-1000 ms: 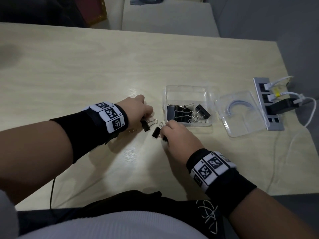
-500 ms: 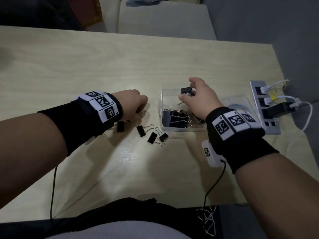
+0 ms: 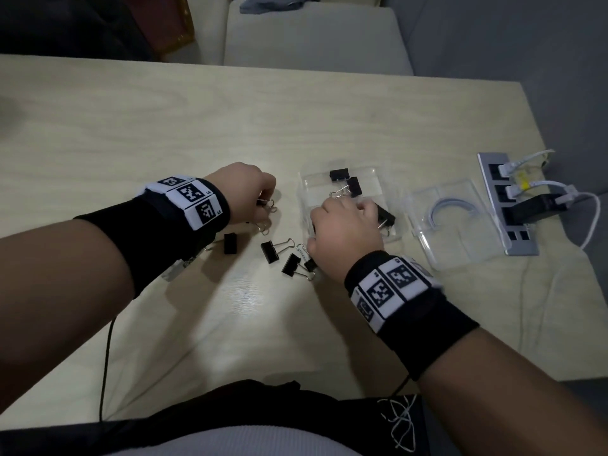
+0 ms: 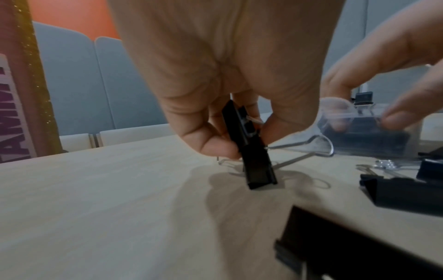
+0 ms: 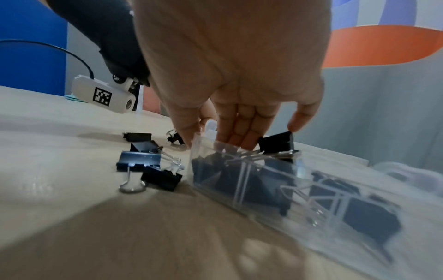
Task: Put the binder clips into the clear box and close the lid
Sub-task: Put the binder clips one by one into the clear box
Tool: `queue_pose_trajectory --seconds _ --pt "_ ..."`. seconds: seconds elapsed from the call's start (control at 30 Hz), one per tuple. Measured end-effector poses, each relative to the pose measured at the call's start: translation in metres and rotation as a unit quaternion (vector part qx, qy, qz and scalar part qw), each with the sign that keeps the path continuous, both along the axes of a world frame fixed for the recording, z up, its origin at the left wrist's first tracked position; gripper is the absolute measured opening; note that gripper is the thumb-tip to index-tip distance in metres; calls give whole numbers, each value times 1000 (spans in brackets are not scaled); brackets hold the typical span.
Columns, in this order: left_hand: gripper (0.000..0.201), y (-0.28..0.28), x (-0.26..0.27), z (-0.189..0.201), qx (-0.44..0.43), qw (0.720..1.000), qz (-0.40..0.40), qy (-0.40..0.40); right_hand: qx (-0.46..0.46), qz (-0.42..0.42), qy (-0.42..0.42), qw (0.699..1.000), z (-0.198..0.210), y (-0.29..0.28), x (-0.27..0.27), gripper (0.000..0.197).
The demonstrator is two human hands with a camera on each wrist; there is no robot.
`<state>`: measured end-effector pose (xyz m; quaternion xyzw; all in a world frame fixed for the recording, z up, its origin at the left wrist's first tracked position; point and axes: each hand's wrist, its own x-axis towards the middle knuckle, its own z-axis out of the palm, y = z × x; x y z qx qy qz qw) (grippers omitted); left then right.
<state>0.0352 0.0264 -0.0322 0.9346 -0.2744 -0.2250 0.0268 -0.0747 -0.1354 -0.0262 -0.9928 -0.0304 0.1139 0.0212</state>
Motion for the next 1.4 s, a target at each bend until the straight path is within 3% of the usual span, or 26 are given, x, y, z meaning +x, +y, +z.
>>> queue_pose_trajectory --seconds 0.2,0.37,0.43,0.53,0.67,0.77,0.87,1.1,1.4 --pt "26 3 1 2 -12 1000 21 9 -19 70 76 994 16 -28 -18 31" --pt "37 1 -4 -5 -29 999 24 22 -29 30 94 995 29 -45 -24 91" --pt "39 1 -5 -8 -23 999 25 16 -11 15 63 998 25 -46 -27 82" --pt "33 3 -8 -12 -13 999 33 8 62 49 -34 996 15 -34 -38 26" --pt "23 1 -9 -13 -14 999 28 18 85 143 33 985 -5 -4 -48 34" --pt "19 -1 -8 -8 -23 999 18 12 69 88 90 990 -18 8 -57 56" --pt "16 -4 -3 3 -52 998 26 -7 63 56 88 993 -24 13 -66 64" --pt "21 -35 2 41 -154 984 23 -88 83 22 92 992 -26 8 -58 39" --pt "30 -55 -15 29 -145 989 -16 -13 135 -22 110 984 -21 11 -54 24"
